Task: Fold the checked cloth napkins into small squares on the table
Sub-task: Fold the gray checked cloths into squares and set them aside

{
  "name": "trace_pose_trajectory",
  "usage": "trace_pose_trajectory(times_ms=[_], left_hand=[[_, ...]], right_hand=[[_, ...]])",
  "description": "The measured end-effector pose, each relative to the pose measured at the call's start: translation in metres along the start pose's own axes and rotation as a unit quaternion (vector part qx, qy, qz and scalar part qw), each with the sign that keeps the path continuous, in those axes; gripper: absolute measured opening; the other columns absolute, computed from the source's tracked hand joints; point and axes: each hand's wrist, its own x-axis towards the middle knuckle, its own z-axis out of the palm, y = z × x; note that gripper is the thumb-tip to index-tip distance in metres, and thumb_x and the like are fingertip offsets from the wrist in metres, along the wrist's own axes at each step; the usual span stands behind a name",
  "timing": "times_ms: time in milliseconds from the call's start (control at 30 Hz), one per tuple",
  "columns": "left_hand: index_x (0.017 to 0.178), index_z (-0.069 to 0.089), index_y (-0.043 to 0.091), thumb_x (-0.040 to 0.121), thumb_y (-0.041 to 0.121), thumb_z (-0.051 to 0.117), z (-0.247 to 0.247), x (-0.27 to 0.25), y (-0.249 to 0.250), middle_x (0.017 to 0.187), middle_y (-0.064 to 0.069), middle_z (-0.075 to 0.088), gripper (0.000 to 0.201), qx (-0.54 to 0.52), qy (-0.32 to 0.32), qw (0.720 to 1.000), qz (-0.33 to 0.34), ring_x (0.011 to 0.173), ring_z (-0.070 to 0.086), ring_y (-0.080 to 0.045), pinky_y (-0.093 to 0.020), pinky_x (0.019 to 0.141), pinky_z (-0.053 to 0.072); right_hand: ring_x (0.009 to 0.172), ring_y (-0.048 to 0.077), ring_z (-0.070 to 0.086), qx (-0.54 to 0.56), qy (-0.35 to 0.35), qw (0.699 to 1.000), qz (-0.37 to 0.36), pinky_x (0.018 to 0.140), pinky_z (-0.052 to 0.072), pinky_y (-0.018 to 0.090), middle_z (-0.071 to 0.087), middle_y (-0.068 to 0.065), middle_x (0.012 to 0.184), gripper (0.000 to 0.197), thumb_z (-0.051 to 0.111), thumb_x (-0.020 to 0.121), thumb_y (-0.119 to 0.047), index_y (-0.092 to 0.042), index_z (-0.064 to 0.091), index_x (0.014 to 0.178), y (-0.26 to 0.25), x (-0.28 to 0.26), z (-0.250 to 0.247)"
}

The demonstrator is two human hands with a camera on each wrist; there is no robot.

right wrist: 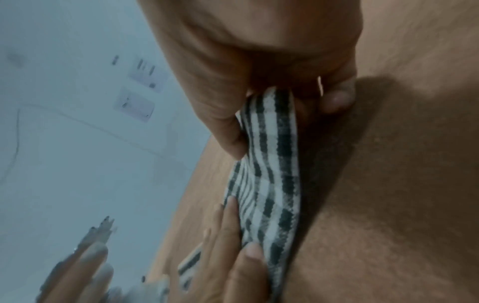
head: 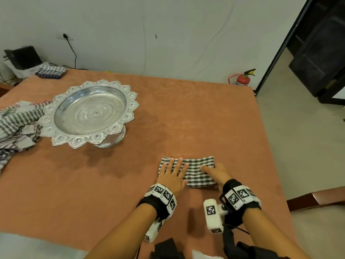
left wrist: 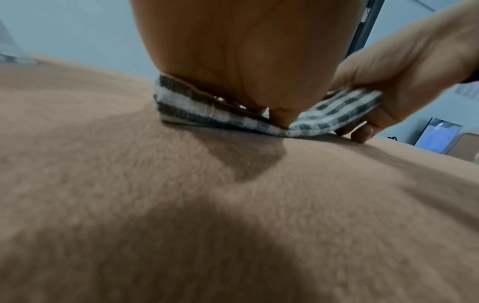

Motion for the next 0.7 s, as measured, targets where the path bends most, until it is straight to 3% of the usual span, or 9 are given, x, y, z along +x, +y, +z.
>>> trace_pose_trajectory(times_ms=[33,133,233,300,400,500,600,700], left_hand=[[0.148,-0.010,0.028,0.099,0.042,0.019,0.001,0.000,0.000,0.157,0.001,-0.019,0.058,-0.002,0.000,1.000,-0.002,0.144,-0.018,-0.026,-0.044,0.117,-0.010],[0.148,-0.009,0.027,0.099,0.041,0.019,0.000,-0.001,0.002,0.157,0.001,-0.018,0.058,-0.007,0.004,1.000,-0.006,0.145,-0.017,-0.025,-0.044,0.116,-0.011],[0.149,-0.009,0.024,0.099,0.038,0.023,-0.006,-0.002,0.000,0.157,0.001,-0.016,0.061,-0.016,-0.009,1.000,0.005,0.145,-0.016,-0.024,-0.044,0.117,-0.008],[0.149,-0.006,0.019,0.097,0.026,0.034,-0.013,-0.005,-0.005,0.158,-0.002,-0.012,0.067,-0.041,-0.013,0.999,0.025,0.146,-0.012,-0.023,-0.043,0.118,-0.005],[0.150,0.007,0.012,0.089,0.004,0.040,-0.019,-0.019,-0.019,0.158,-0.007,-0.007,0.069,-0.099,0.054,0.994,0.003,0.147,-0.007,-0.021,-0.037,0.119,-0.004],[0.147,0.021,0.012,0.090,0.002,0.040,-0.020,-0.036,-0.037,0.159,-0.008,-0.002,0.060,-0.149,0.116,0.981,-0.042,0.147,-0.005,-0.021,-0.033,0.119,-0.003],[0.143,0.033,0.013,0.094,0.007,0.038,-0.024,-0.051,-0.049,0.158,-0.008,0.005,0.050,-0.206,0.142,0.964,-0.086,0.147,0.000,-0.020,-0.033,0.119,0.000],[0.141,0.035,0.011,0.090,-0.002,0.035,-0.024,-0.063,-0.054,0.158,-0.008,0.009,0.052,-0.234,0.154,0.953,-0.111,0.147,0.002,-0.020,-0.032,0.119,0.002]], right_hand=[[0.068,0.015,0.062,0.006,-0.017,1.000,-0.009,0.053,0.050,0.020,0.066,0.007,0.081,0.001,0.061,0.087,-0.007,-0.008,0.062,0.087,-0.008,-0.006,0.001],[0.057,0.008,0.052,-0.020,-0.031,0.997,-0.069,0.038,0.038,0.008,0.055,-0.001,0.064,0.023,0.057,0.087,-0.003,-0.014,0.051,0.068,-0.023,-0.013,0.011],[0.054,0.011,0.046,-0.046,-0.059,0.991,-0.107,0.046,0.038,0.016,0.047,0.000,0.059,0.030,0.056,0.088,-0.003,-0.014,0.045,0.062,-0.035,-0.020,0.032],[0.054,0.012,0.044,-0.063,-0.065,0.989,-0.115,0.049,0.035,0.020,0.045,0.001,0.059,0.031,0.056,0.088,-0.005,-0.015,0.043,0.061,-0.041,-0.020,0.044],[0.052,0.011,0.040,-0.088,-0.065,0.986,-0.129,0.049,0.032,0.020,0.041,-0.001,0.058,0.032,0.055,0.087,-0.005,-0.016,0.040,0.061,-0.047,-0.017,0.057],[0.055,0.013,0.039,-0.158,-0.077,0.976,-0.131,0.055,0.034,0.027,0.040,-0.002,0.062,0.030,0.056,0.084,-0.010,-0.020,0.036,0.064,-0.049,-0.018,0.075],[0.062,0.021,0.048,-0.223,-0.082,0.961,-0.141,0.059,0.045,0.037,0.044,0.001,0.065,0.025,0.056,0.080,-0.016,-0.020,0.036,0.066,-0.047,-0.017,0.092],[0.067,0.023,0.052,-0.284,-0.072,0.943,-0.155,0.061,0.048,0.035,0.045,0.000,0.062,0.024,0.055,0.081,-0.020,-0.019,0.036,0.067,-0.046,-0.019,0.102]])
